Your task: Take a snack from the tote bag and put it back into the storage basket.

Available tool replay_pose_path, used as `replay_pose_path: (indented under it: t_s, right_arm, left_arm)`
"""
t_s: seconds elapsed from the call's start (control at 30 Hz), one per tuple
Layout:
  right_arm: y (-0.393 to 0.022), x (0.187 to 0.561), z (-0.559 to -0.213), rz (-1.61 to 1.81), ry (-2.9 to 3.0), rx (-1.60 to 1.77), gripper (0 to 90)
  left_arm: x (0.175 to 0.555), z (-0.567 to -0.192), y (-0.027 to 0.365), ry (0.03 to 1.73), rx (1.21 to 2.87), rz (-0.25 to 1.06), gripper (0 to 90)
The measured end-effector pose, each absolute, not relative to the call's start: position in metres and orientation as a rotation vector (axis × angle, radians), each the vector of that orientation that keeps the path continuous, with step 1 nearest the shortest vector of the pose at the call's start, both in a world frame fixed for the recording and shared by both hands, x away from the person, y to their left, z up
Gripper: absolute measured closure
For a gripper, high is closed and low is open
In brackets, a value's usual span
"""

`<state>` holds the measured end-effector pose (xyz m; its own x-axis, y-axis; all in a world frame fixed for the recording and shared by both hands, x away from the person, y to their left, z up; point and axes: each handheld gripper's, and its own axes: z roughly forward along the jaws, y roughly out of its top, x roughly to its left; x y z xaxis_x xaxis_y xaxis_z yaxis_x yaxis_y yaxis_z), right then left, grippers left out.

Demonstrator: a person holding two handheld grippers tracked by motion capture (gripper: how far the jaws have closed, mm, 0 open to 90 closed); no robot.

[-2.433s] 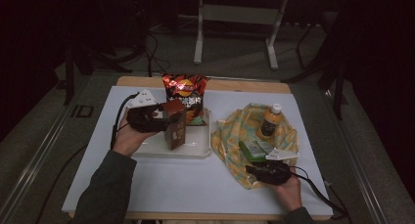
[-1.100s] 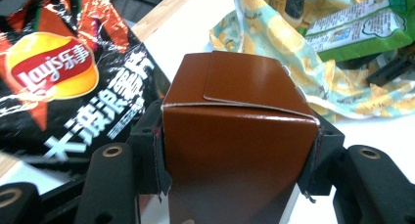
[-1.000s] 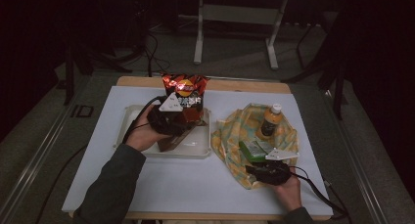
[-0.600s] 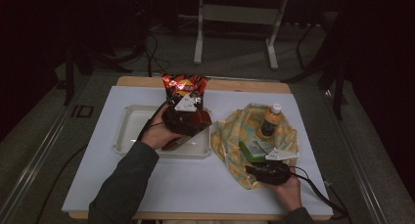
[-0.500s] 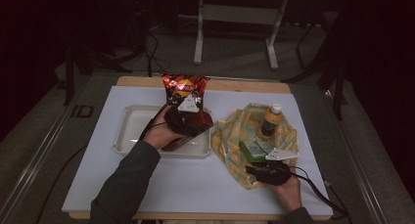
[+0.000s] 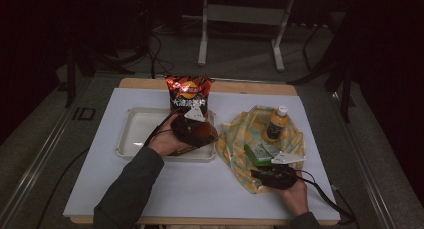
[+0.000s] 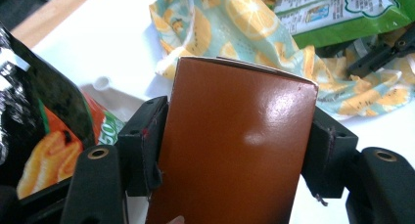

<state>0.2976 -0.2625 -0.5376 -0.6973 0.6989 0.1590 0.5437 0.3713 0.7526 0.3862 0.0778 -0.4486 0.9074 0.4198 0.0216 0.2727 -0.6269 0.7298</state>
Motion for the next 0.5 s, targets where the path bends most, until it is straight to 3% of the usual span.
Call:
replay_pose_path:
  t_s: [0.5]
  right_arm:
    - [-0.262,0.298,-0.538,1.229,2.444,1.117,56.0]
  left_arm:
    - [0.38,-0.47,0.084,0.515,2.314,0.174,29.9]
